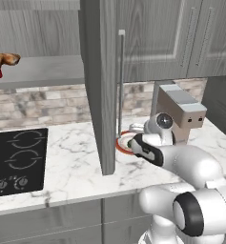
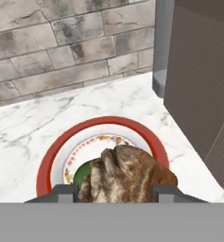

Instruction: Pick the avocado and bread from the counter and place them on the plate. Then pick the jam from the cabinet and place it next to the plate. Lastly close the cabinet door.

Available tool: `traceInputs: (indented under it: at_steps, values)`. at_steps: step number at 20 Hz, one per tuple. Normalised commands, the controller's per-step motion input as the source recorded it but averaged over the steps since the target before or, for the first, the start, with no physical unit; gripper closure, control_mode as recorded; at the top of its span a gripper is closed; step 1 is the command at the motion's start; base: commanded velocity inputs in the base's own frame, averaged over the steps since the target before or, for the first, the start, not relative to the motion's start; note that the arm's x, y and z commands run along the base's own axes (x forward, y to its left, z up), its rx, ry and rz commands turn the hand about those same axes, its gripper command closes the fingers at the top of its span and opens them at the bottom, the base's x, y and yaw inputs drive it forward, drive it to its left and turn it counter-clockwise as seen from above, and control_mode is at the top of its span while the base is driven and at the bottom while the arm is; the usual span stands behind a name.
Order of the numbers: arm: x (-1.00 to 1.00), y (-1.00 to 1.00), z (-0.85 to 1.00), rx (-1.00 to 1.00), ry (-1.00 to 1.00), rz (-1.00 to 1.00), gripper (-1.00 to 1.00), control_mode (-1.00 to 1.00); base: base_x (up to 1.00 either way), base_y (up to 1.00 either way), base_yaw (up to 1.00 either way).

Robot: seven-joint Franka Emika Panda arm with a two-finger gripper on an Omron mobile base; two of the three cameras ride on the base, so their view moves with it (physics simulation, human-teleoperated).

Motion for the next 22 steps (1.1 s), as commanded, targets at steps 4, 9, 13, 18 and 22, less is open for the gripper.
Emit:
traceInputs:
  at_steps: [4,9,13,18,22]
  values:
    - [0.28,0.06,-0.07,0.00,0.00,0.00,-1.00,-1.00,0.00,0.00,0.00]
    - [0.17,0.01,0.00,0.00,0.02,-0.02,-1.00,-1.00,0.00,0.00,0.00]
    - [0.06,0.01,0.17,0.00,0.02,-0.07,-1.00,-1.00,0.00,0.00,0.00]
    - [-0.32,0.24,0.33,0.00,0.00,-0.03,-1.00,-1.00,0.00,0.00,0.00]
    - [-0.66,0.36,0.40,0.00,0.00,0.00,-1.00,-1.00,0.00,0.00,0.00]
